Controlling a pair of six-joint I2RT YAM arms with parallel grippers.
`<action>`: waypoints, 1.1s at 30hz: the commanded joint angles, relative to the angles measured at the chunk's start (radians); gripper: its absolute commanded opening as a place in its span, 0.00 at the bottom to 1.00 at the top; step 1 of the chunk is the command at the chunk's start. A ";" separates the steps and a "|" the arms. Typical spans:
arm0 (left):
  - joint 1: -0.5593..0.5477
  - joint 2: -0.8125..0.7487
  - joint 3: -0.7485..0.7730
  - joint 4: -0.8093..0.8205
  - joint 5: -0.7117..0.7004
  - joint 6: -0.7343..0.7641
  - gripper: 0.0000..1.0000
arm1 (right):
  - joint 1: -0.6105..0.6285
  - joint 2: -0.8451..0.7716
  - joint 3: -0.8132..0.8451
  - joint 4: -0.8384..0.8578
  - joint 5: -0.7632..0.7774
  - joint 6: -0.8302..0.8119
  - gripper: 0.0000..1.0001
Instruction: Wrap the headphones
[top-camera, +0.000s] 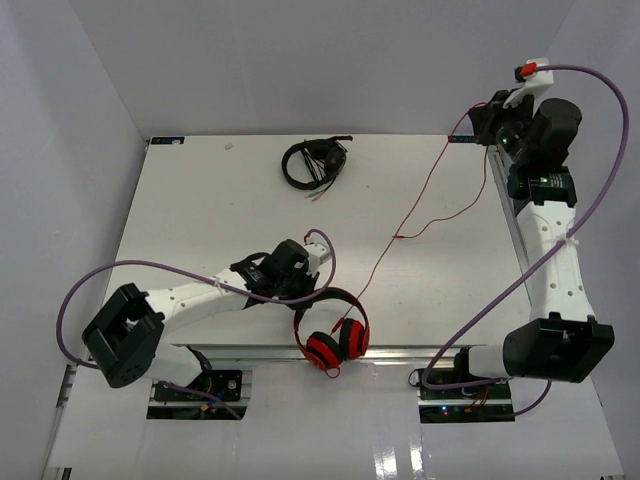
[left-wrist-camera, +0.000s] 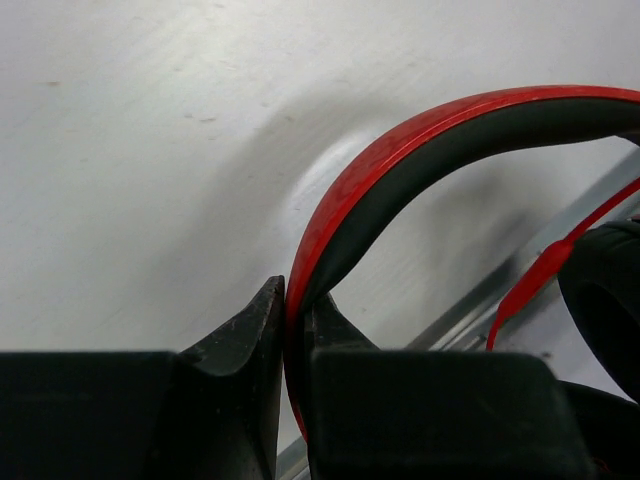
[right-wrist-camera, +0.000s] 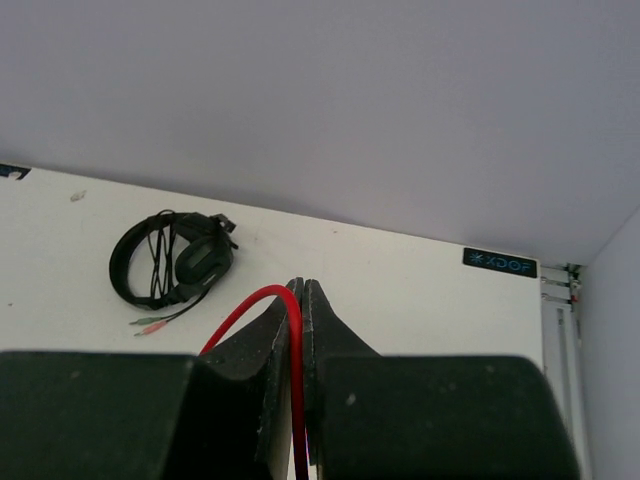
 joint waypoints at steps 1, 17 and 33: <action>0.010 -0.128 0.019 -0.013 -0.206 -0.111 0.00 | -0.022 -0.106 -0.047 0.074 -0.038 -0.002 0.08; 0.020 -0.513 0.359 -0.268 -0.229 -0.252 0.00 | -0.022 -0.236 -0.359 0.078 -0.089 -0.050 0.08; 0.021 -0.363 0.907 -0.375 -0.438 -0.369 0.00 | 0.205 -0.173 -0.527 0.009 -0.039 -0.172 0.08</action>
